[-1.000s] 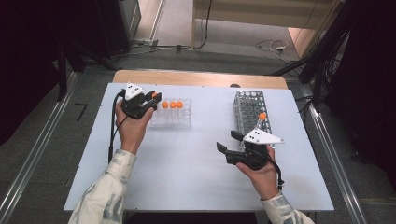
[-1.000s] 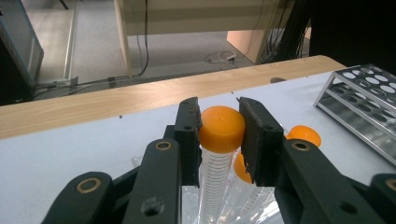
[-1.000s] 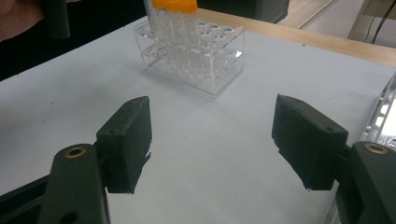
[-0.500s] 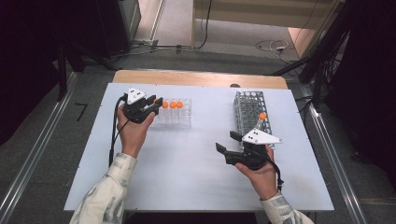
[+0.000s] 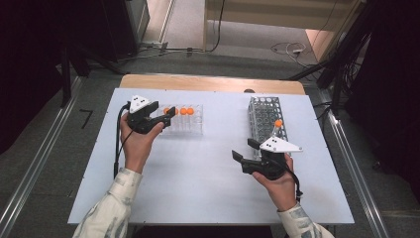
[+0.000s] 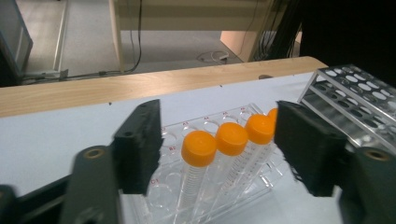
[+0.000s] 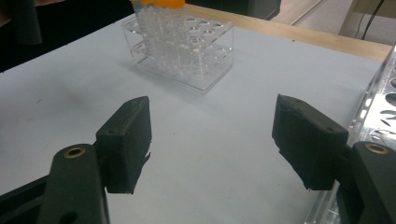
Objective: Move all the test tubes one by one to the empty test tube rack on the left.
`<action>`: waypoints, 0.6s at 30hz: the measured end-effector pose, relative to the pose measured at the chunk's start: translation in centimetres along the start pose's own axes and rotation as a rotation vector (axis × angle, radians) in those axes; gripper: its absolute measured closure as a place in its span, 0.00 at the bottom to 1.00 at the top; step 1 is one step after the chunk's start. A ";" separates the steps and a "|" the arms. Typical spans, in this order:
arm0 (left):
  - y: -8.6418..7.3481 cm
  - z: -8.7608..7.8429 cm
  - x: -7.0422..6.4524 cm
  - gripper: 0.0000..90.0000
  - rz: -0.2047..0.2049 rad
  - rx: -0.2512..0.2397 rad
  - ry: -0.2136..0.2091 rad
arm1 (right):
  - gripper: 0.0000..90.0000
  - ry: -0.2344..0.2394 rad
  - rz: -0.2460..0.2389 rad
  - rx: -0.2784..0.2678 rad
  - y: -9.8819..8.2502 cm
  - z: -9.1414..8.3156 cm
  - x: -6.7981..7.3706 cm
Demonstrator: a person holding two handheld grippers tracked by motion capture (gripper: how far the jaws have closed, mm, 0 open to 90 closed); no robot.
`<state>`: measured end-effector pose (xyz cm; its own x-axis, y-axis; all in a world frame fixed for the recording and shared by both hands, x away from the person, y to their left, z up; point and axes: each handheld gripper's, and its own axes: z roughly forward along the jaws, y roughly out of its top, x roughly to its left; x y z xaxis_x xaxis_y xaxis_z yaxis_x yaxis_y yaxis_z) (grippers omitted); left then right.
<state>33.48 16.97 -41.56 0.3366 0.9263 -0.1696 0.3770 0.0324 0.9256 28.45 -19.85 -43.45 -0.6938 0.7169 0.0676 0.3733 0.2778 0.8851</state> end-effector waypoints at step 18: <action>-2.7 -2.4 -1.8 0.20 -0.031 0.020 -0.073 | 0.30 -0.144 0.038 -0.010 -1.0 -2.1 -3.4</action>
<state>29.77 16.16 -42.93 0.3863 0.8951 -0.2225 0.4048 0.0522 0.9129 29.14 -23.97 -43.63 -0.5833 0.8115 0.0346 0.3909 0.2432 0.8877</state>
